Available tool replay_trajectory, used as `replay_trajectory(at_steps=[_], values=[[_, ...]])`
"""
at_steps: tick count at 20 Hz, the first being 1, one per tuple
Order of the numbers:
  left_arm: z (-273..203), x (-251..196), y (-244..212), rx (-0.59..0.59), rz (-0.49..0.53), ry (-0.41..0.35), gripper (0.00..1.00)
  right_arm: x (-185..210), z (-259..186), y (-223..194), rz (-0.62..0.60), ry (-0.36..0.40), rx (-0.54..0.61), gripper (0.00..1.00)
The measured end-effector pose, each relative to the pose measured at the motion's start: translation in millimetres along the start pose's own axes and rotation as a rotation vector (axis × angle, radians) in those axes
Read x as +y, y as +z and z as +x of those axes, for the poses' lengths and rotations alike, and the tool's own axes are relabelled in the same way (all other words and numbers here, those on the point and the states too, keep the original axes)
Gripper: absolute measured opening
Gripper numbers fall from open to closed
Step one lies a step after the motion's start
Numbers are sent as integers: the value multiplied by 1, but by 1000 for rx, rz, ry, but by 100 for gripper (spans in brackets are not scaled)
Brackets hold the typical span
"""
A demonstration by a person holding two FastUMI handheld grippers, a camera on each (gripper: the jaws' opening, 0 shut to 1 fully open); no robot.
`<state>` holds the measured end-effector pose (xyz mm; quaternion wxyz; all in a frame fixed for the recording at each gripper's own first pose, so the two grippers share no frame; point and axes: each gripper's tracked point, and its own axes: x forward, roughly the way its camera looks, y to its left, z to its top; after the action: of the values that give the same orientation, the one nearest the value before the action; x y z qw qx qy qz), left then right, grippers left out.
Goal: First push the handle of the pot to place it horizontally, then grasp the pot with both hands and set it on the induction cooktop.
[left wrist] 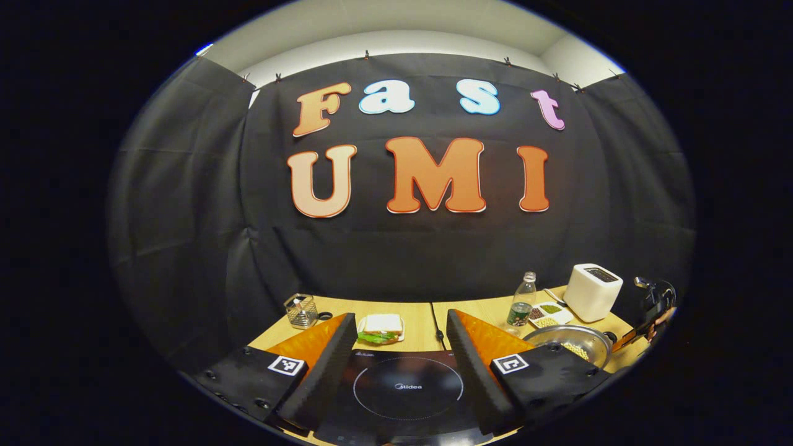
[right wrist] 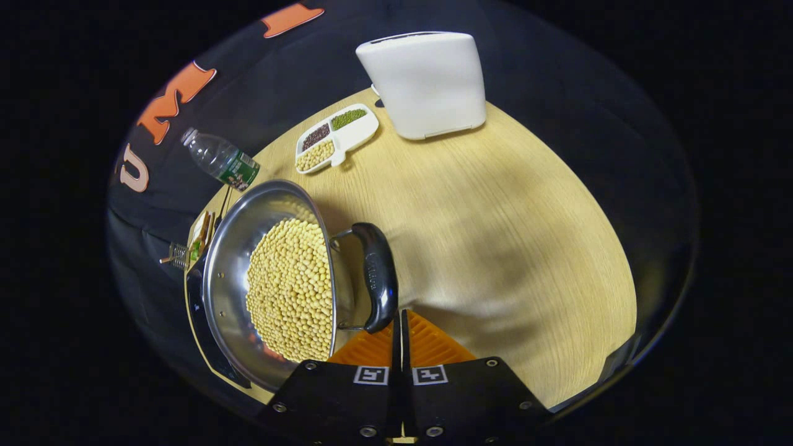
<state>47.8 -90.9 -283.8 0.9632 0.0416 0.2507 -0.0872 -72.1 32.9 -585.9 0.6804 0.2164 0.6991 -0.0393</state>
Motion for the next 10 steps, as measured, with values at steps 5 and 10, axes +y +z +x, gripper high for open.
replay_trajectory(at_steps=[5, 10], values=[[21, -39, -45, 106, -30, -71, 95, 1, 5, 18, -19, -26, -27, 0], [37, -65, -72, 182, -37, -108, 95, 7, 8, 35, -45, -41, -58, 0]])
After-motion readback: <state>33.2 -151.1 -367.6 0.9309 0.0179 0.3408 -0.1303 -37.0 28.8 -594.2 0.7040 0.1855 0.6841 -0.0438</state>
